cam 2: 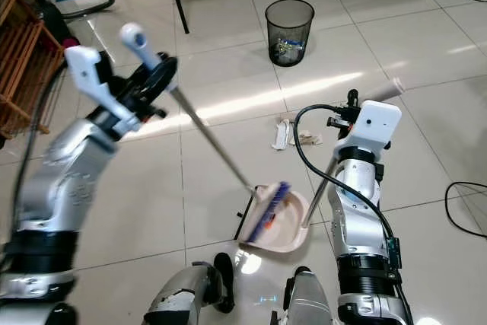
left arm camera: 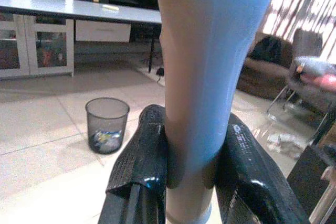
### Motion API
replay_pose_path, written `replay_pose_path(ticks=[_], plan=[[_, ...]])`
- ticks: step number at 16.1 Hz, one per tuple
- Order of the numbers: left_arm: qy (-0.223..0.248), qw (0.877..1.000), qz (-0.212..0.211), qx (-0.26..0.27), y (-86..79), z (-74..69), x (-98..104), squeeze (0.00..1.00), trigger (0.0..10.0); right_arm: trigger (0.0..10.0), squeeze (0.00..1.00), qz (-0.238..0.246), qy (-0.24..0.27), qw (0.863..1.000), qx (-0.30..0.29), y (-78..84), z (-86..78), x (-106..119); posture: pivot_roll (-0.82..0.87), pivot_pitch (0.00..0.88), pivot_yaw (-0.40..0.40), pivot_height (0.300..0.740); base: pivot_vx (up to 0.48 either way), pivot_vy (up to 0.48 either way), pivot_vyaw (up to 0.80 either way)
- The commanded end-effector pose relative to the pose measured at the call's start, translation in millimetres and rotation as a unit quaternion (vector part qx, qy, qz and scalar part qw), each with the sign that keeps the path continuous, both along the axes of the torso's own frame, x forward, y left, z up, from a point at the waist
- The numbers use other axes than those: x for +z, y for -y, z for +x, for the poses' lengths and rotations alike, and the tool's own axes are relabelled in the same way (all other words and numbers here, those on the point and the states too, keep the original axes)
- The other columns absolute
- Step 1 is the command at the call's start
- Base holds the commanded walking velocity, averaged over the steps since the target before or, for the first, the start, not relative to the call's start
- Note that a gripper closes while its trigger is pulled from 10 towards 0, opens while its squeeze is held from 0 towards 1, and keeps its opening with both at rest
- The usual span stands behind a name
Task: Sweep floor
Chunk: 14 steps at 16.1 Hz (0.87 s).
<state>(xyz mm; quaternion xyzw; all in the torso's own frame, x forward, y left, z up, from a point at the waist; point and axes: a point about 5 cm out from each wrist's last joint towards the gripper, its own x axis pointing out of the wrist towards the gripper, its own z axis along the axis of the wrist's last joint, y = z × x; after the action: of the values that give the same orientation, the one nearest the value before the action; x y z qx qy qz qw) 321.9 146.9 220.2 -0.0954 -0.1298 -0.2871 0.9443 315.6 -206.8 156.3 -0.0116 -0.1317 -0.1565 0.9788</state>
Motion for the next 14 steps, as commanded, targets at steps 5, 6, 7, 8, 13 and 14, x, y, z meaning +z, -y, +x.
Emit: replay_pose_path(ticks=[5,6,7,8,13,14], plan=[[0.037,0.985,0.076,0.152,-49.6,9.0,12,0.00,10.0,10.0,0.00,-0.042,0.036,0.998,-0.003,4.6,-3.8,14,0.05,0.230,0.134,0.740,0.000,0.000,0.00],[0.029,0.982,0.095,0.158,-48.7,9.4,5,0.00,10.0,10.0,0.00,-0.052,0.035,0.998,-0.001,4.4,-5.1,14,0.04,0.232,0.134,0.740,0.000,0.000,0.00],[0.022,0.980,0.117,0.158,-42.7,9.2,-11,0.00,10.0,10.0,0.00,-0.062,0.029,0.998,0.001,3.9,-6.9,8,0.05,0.241,0.135,0.740,0.000,0.000,0.00],[0.022,0.979,0.131,0.157,-38.8,8.6,-20,0.00,10.0,10.0,0.00,-0.069,0.028,0.997,0.000,3.2,-7.9,6,0.05,0.248,0.136,0.740,0.000,0.000,0.00],[0.034,0.966,0.182,0.182,-25.0,23.9,-62,0.00,10.0,10.0,0.00,-0.091,0.026,0.995,0.008,-9.5,-8.3,-11,0.04,0.307,0.150,0.740,0.000,0.000,0.00],[0.038,0.967,0.180,0.176,-20.8,26.2,-63,0.00,10.0,10.0,0.00,-0.092,0.027,0.995,0.008,-9.9,-8.6,-12,0.03,0.316,0.152,0.740,0.000,0.000,0.00]])
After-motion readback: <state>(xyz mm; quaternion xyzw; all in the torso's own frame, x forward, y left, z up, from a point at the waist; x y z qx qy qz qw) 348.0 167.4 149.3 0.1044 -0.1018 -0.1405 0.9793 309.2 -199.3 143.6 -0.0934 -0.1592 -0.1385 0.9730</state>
